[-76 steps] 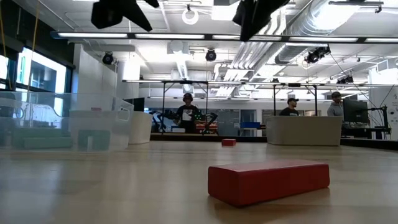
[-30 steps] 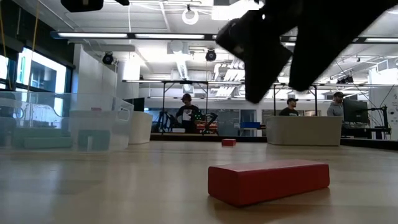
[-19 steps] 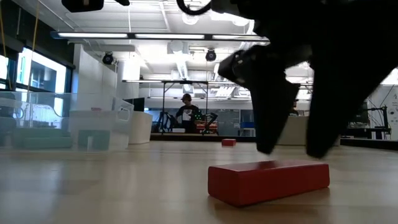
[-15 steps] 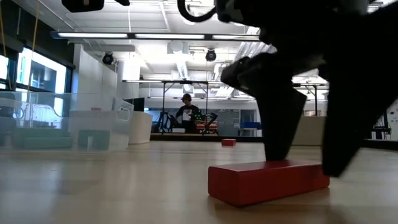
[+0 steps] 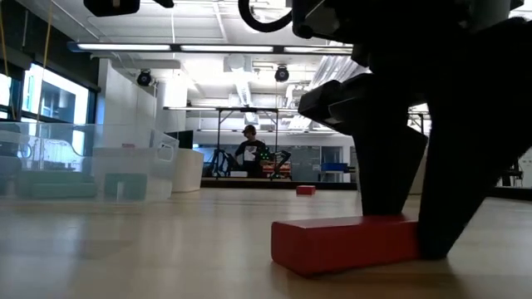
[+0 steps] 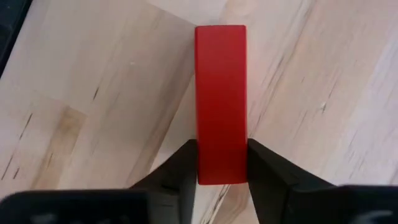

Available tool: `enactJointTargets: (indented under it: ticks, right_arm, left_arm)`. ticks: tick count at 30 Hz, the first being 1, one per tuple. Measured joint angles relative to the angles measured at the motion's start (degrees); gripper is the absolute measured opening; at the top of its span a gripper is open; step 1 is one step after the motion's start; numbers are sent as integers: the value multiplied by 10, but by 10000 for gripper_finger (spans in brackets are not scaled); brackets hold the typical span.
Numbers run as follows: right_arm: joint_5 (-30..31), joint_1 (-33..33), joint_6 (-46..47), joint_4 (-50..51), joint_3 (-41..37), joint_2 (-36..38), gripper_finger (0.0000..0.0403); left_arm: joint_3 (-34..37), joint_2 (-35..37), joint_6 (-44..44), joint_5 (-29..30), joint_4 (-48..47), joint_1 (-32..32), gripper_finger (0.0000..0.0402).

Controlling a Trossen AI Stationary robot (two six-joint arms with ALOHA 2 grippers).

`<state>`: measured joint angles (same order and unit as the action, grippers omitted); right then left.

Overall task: Sort & place blocks by color
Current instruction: Put the red block into the white bin

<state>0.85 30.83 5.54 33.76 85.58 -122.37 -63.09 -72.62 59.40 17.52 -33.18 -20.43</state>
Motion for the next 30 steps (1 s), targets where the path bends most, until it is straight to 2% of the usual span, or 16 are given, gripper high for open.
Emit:
enactJointTargets:
  ticks: [3,15,22,30]
  right_arm:
    - [-1,0,0,0,0,0,78]
    - [7,-21,20,25,-3,43,78]
    - [40,-45,15,45,-2,85,78]
    - [112,-73,-1,53,-2,133,78]
  left_arm:
    - [0,0,0,0,0,0,102]
    - [0,0,42,-1,0,19,102]
    - [0,0,69,-32,1,58,102]
    - [0,0,75,-67,4,110,102]
